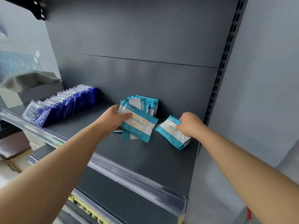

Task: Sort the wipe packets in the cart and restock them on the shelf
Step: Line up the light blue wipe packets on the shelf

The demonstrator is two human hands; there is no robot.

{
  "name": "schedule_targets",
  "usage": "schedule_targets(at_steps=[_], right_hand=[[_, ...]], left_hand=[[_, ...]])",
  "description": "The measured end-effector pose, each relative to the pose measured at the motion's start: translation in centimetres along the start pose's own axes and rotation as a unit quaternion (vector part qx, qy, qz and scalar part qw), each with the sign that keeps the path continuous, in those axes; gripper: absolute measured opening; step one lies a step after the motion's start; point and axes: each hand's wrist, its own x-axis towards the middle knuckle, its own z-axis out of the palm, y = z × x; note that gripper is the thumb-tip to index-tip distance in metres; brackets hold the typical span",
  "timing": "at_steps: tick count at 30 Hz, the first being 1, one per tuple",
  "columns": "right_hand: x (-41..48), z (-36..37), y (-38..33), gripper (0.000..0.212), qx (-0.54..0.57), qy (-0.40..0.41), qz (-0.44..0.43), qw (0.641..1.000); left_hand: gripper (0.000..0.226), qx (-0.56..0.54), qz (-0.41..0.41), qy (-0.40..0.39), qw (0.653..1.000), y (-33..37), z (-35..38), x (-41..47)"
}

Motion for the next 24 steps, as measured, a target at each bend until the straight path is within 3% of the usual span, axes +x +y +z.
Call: schedule_targets(at_steps=[3,5,8,11,15,24], right_hand=[[1.1,-0.6,-0.6,0.006,0.014,0.023,-0.053,0.998],[1.2,-1.0,-1.8,0.027,0.107,0.025,-0.118,0.987],[0.7,-0.9,-4.6,0.041,0.225,-0.038,-0.155,0.961],[0.9,0.2,-6.4,0.036,0.212,-0.041,-0.129,0.968],[1.0,0.6,-7.5,0.024,0.222,-0.034,-0.081,0.971],[-0.7,-0.8,-7.8,0.013,0.158,0.072,0.018,0.985]], left_hand=[[0.028,-0.013,0.003,-0.038,0.999,-0.1,-0.1,2.0],[0.029,-0.033,0.003,-0.064,0.997,-0.2,-0.2,3.1],[0.035,-0.072,0.003,-0.107,0.992,-0.5,-0.3,4.5],[0.041,-0.102,0.010,-0.159,0.982,-0.5,-0.5,5.4],[0.020,-0.111,0.017,-0.190,0.975,-0.3,-1.3,6.9],[0.021,-0.067,0.003,-0.220,0.973,-0.8,-6.1,11.1]])
